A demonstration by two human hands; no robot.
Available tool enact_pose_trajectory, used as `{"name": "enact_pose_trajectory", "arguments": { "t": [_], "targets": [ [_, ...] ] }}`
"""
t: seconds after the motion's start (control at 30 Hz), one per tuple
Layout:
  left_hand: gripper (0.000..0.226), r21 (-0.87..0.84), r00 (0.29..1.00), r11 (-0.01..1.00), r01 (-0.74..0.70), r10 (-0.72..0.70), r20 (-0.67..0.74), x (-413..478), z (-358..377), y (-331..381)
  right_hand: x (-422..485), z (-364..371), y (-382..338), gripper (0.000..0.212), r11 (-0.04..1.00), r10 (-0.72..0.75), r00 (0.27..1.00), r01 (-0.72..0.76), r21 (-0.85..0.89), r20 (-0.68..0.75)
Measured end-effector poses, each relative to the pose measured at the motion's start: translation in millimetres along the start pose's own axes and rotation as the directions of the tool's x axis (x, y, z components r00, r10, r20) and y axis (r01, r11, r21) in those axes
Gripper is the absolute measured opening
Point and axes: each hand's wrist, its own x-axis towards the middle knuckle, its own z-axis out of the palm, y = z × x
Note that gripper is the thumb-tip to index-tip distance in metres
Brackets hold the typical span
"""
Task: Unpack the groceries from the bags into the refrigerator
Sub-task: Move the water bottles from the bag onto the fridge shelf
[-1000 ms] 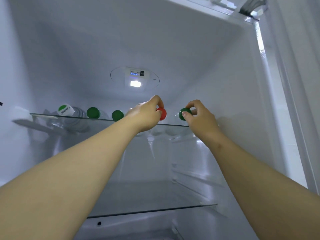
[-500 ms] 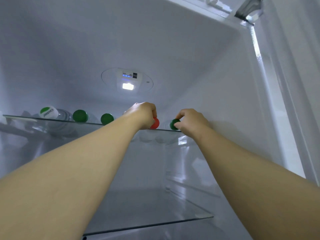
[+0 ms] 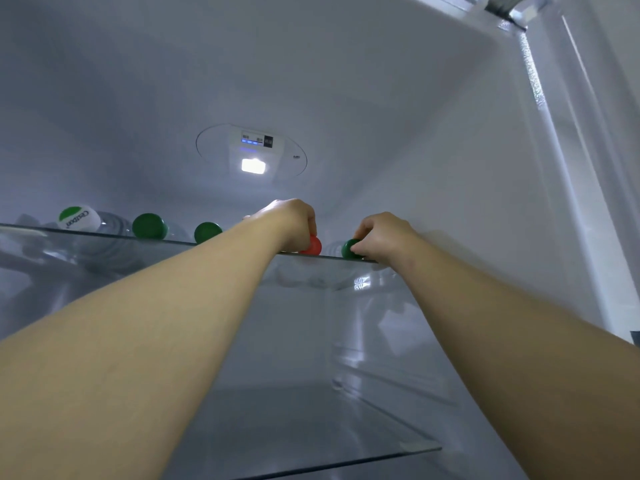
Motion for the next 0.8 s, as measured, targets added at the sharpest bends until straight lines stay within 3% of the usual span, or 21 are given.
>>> {"name": "enact_pose_trajectory", "arguments": {
  "t": [0.17,0.33,0.6,0.7,0.8],
  "targets": [
    [0.011,0.009,1.000,1.000,-0.005,0.005,-0.029,0,3,-2,-5,0,0,0.011,1.000,0.016,1.000,-0.016,-0.001,-0.023],
    [0.026,0.020,0.996,0.998,0.055,-0.053,-0.076,-4,6,0,-19,-5,-1,0.026,0.999,-0.006,0.993,-0.001,-0.054,-0.118],
    [0.027,0.095,0.891,0.995,0.032,0.015,-0.453,-39,3,5,-60,1,-9,0.024,0.992,-0.107,0.917,0.073,-0.103,-0.385],
    [0.027,0.233,0.835,0.971,0.055,0.083,-0.543,-61,0,2,-80,5,-15,0.025,0.995,-0.093,0.904,0.068,-0.073,-0.418],
    [0.025,0.244,0.806,0.969,0.029,0.121,-0.580,-90,1,-4,-106,10,-21,0.024,0.994,-0.112,0.893,0.105,-0.041,-0.436]
  ]
}}
